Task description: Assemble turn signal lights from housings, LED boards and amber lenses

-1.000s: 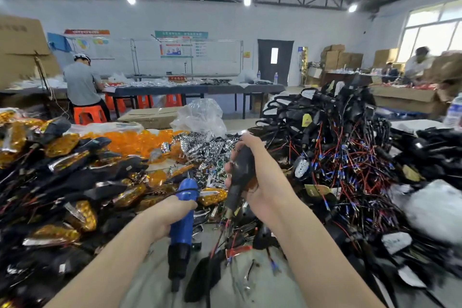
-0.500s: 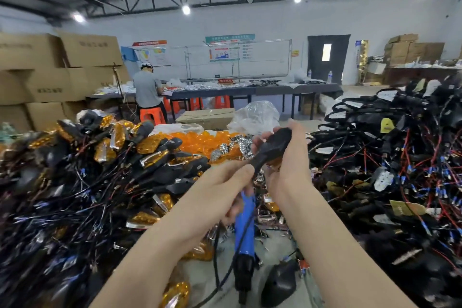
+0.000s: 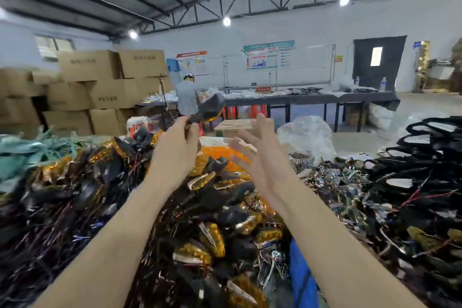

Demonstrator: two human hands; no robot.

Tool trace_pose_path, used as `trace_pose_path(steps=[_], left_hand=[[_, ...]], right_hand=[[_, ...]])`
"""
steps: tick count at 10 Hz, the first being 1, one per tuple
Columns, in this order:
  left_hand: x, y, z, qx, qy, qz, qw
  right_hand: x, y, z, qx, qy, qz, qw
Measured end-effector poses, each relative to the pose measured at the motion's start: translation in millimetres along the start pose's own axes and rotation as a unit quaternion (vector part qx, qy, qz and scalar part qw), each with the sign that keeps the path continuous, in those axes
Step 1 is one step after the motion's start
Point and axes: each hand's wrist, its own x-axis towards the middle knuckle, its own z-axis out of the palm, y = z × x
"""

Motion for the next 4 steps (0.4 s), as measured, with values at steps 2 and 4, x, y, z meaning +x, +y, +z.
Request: trace_pose_path(steps=[2,4], left_hand=[[66,-79,1,0.168,-0.068,-0.154,0.971],[63,-81,15,0.188,0.023,-0.223,0.956]], right_hand=[[8,10,-40,0.031,0.047,0.006,0.998],[-1,9,-74,0.059,0.091,0.017,0.994]])
